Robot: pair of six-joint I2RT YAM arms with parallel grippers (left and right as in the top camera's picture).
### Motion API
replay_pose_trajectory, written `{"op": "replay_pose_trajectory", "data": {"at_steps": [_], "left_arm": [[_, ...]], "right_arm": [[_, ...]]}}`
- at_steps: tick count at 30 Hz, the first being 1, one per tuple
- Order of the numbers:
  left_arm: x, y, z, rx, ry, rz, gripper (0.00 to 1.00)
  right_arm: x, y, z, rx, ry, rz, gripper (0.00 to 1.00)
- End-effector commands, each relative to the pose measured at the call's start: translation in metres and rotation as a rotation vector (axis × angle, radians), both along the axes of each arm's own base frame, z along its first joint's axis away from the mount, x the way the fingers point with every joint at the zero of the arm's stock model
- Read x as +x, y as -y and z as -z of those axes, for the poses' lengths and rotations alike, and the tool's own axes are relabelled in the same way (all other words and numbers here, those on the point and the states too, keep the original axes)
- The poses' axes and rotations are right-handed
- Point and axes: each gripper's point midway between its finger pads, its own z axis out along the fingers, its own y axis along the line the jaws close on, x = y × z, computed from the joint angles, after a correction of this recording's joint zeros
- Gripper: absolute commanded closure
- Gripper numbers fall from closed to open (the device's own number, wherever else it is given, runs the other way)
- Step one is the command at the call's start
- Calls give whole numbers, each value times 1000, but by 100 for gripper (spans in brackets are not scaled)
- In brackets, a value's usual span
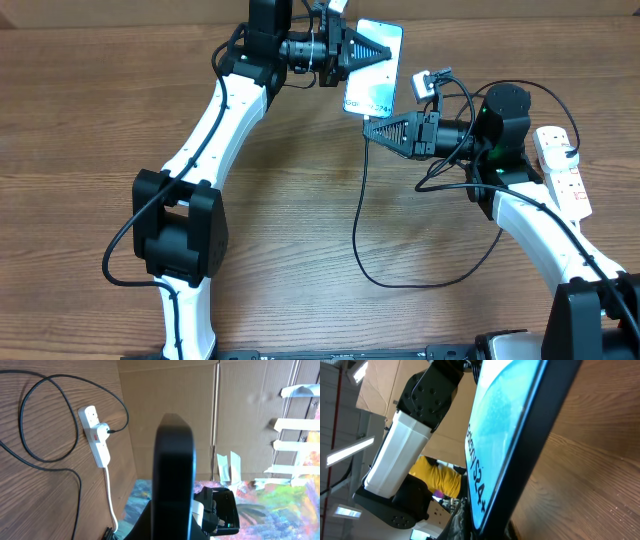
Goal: Plug charger to phone and switch on socket
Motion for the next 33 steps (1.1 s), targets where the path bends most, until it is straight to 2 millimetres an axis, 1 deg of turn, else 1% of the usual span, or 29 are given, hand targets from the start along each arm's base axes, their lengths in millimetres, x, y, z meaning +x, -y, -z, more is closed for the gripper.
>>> {"op": "replay_pose_trajectory", "data": {"at_steps": [1, 5, 12, 19, 26, 30, 33], "left_arm": [[-14, 3, -22, -30, 57, 52, 96], [-14, 3, -22, -29, 37, 50, 96], [-24, 8, -24, -41, 27, 95, 96], [-31, 14, -19, -33, 44, 118, 96], [-43, 18, -22, -52, 47, 178, 96], [-52, 17, -25, -76, 73, 234, 96], [-58, 16, -24, -82, 60, 259, 96]], "right_arm": [[2, 0, -7, 4, 13, 14, 96], [2, 0, -7, 4, 13, 14, 96], [18, 4, -6, 6, -47, 115, 96], [25, 6, -5, 7, -63, 156, 96], [26, 7, -5, 6, -63, 165, 96], [30, 9, -4, 7, -72, 187, 96], [33, 10, -4, 7, -76, 205, 96]]}}
